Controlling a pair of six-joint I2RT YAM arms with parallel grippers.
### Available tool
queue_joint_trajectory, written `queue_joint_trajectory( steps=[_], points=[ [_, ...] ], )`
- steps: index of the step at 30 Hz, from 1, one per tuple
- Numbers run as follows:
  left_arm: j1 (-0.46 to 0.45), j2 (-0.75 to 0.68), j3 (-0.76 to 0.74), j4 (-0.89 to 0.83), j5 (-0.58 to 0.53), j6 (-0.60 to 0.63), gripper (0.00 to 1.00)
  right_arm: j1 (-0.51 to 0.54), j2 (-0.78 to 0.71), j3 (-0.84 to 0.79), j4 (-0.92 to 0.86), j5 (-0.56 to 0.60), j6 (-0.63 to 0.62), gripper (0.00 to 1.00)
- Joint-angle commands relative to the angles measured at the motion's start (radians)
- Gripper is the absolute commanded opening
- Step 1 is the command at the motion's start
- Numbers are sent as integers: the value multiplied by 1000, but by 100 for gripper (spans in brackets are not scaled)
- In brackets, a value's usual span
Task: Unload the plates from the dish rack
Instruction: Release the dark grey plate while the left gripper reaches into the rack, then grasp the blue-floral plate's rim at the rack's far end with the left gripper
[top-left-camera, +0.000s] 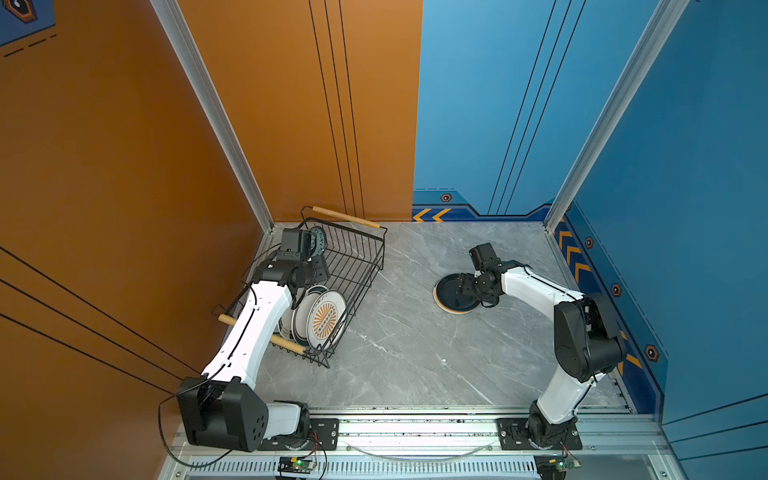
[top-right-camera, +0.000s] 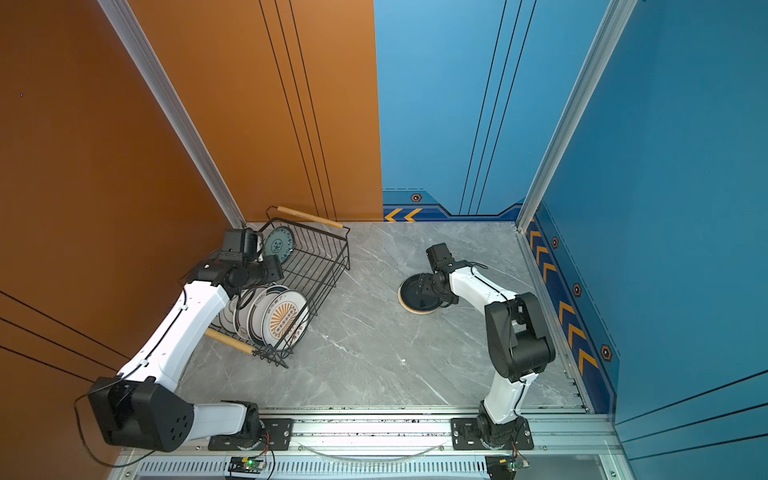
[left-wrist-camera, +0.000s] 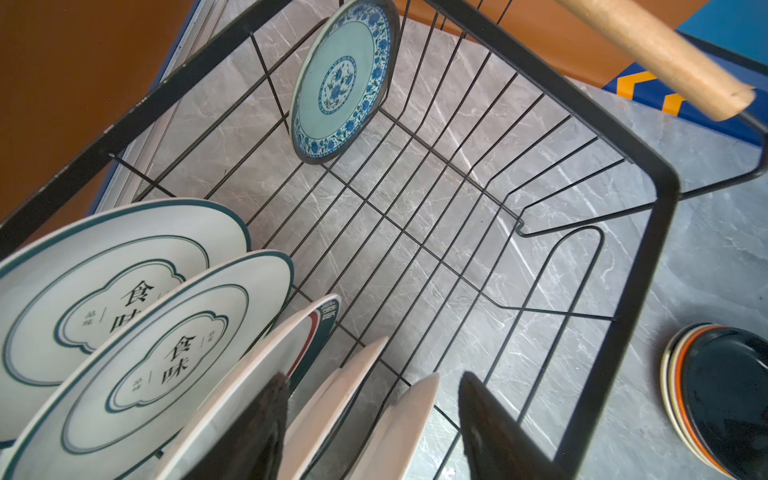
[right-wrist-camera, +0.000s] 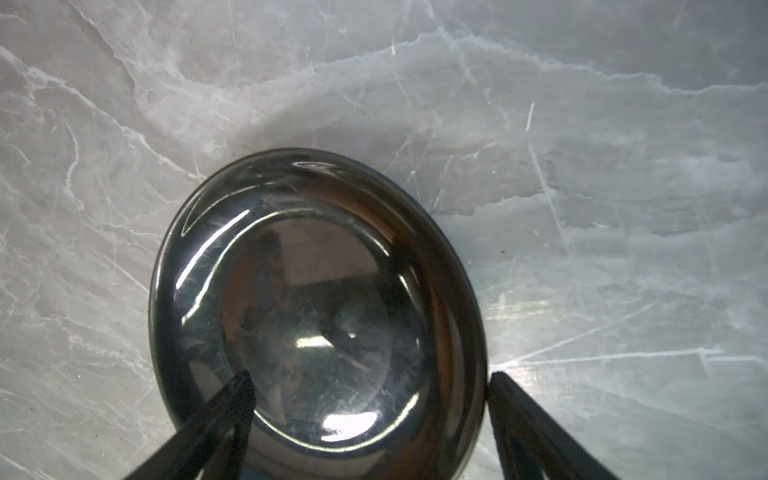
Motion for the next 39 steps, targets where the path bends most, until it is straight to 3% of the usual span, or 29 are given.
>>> queue_joint_trajectory(
  steps=[1,8,16,21,24,39],
  points=[
    [12,39,50,-16,-25,44,67,20,41,52,-61,49,-30,88],
    [37,154,113,-7,-34,87,67,34,89,68,-72,64,-44,90],
    [48,303,231,-5,-91,155,65,22,22,39,-72,107,-47,91],
    [58,416,331,-6,-145,251,65,13,-23,22,-67,99,-52,100],
    [78,490,397,-6,-86,285,65,4,-33,13,-59,81,-51,100],
    [131,680,593,20,-46,422,69,-48,-140,-72,-36,-40,-72,100]
  ],
)
